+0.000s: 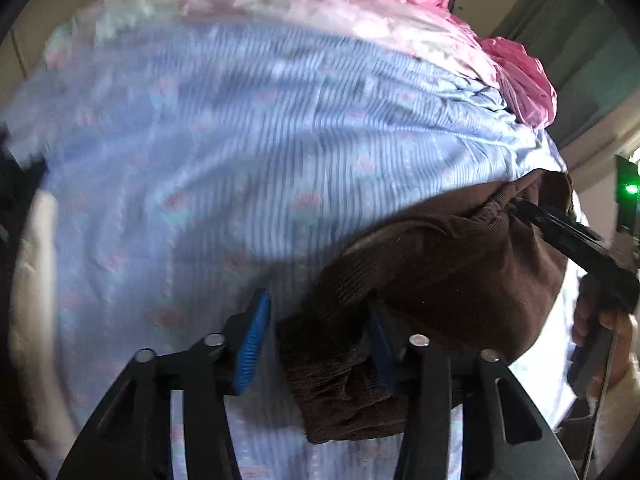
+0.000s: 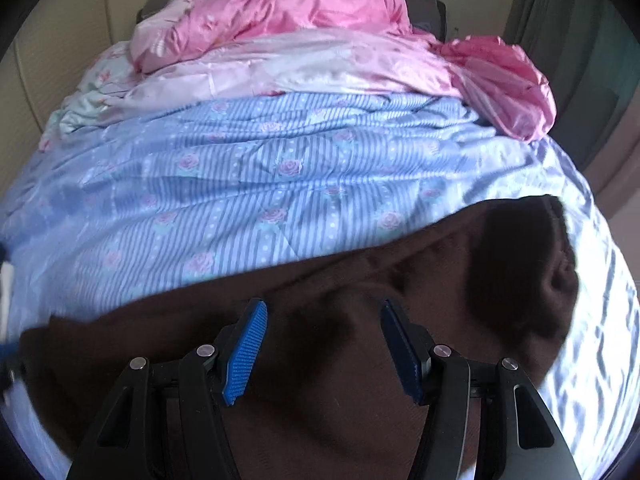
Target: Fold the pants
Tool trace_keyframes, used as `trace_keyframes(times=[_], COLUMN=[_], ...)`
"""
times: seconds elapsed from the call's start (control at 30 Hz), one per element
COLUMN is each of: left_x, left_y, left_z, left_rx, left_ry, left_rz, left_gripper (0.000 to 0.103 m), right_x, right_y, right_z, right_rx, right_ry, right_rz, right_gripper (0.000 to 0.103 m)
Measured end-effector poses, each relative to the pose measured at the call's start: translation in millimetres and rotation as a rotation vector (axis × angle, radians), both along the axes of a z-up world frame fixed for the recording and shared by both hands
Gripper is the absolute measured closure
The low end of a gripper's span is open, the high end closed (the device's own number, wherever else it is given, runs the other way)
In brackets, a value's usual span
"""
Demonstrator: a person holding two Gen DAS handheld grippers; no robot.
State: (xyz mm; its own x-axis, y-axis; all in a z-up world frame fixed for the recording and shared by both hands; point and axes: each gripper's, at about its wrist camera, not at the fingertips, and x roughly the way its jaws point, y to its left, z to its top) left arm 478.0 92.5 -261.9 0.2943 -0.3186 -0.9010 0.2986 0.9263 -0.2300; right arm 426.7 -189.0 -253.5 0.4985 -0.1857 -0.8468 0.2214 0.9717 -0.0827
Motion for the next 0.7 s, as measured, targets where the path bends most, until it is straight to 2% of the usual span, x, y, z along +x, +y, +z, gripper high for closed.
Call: trace_keyframes(times=[0.07,0.1,0.13,0.27,0.33,0.43,0.5,0.63,0.7], left_x=[-6.9,-9.1,-9.1,4.0,12.1,26.4,27.9,21.5,19.6], left_y=[-11.5,-18.8,-25.8,-77.6,-109.2,-155.3,-173.2,-199.0,-204.8], left_z=[25.5,38.3,46.8,63.3,58.1,36.7,24.1,1.4,-7.0], left_rx=[0.042,0.027,0.001,-0.155,-0.164,-0.143,-0.120,0.021,0.066], left_ry=[-0.107,-0.152,-0.171,-0.128,-0.106,-0.034,0.001,0.002,0.007], left_rz=[-0.038,-0.074,-0.110,-0.312,-0.392,-0.478,-0.502,-0.564,-0.572], left_gripper=[0.042,0.035,0.033,0.033,0.035,0.044,0.044,0.047,0.048], right_x=[-16.3,-27.8,-36.5,-79.7,-97.3,-120.0,-133.2,-149.1,-154.0], right_y=[-4.5,-7.9,-11.2,-28.0,-35.6,-44.8,-51.8,-61.1,-61.3], right_z=[11.5,18.0,22.4,28.3,24.0,14.3,5.9,-9.4,-14.0], right_rx=[0.003,0.016,0.032,0.112,0.138,0.171,0.192,0.259,0.272], right_ry=[-0.030,-0.047,-0.059,-0.070,-0.054,-0.021,0.004,0.051,0.061], right_rz=[-0.008,-0.017,-0.026,-0.093,-0.127,-0.158,-0.171,-0.178,-0.164], right_gripper=[0.043,0.043,0.043,0.043,0.043,0.043,0.043,0.043,0.043])
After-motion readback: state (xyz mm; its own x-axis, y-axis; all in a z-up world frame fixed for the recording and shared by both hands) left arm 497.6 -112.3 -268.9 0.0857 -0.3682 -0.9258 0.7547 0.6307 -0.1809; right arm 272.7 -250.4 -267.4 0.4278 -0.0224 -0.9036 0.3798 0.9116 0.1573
